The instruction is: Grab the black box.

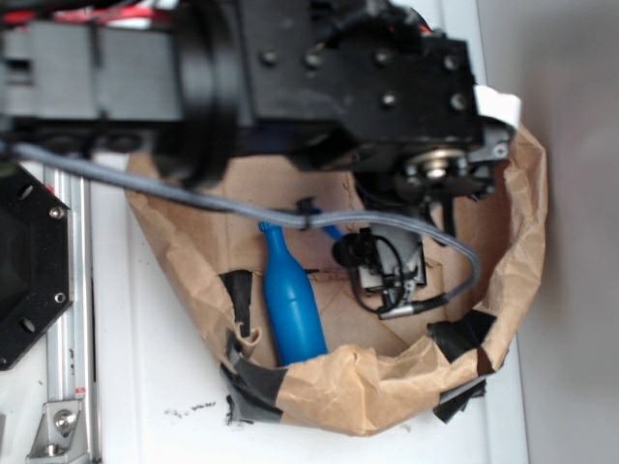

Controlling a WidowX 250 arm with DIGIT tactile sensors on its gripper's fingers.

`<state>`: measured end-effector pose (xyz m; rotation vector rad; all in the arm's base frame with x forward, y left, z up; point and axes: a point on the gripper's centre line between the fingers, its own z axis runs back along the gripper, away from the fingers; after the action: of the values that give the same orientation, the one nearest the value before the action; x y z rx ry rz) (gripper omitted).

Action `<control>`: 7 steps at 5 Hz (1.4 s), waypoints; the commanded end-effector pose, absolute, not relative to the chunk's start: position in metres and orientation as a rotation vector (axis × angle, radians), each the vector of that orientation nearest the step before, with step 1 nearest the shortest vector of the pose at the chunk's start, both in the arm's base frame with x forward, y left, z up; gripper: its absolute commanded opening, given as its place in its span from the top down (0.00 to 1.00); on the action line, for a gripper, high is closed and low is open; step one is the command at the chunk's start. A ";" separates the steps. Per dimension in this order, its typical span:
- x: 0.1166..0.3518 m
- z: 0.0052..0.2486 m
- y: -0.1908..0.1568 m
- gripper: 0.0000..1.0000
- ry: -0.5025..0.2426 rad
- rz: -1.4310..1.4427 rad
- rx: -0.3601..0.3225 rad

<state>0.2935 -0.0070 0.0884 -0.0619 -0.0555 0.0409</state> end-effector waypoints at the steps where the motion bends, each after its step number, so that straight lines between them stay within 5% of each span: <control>1: 0.305 0.072 -0.019 0.00 -0.126 0.043 0.038; 3: 0.300 0.040 -0.033 0.00 -0.092 -0.001 0.082; 5: 0.296 0.021 -0.051 0.00 -0.013 -0.060 -0.036; 7: 0.281 0.025 -0.070 0.00 0.011 -0.092 -0.083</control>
<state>0.2865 -0.0570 0.0177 -0.0803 0.0180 -0.0521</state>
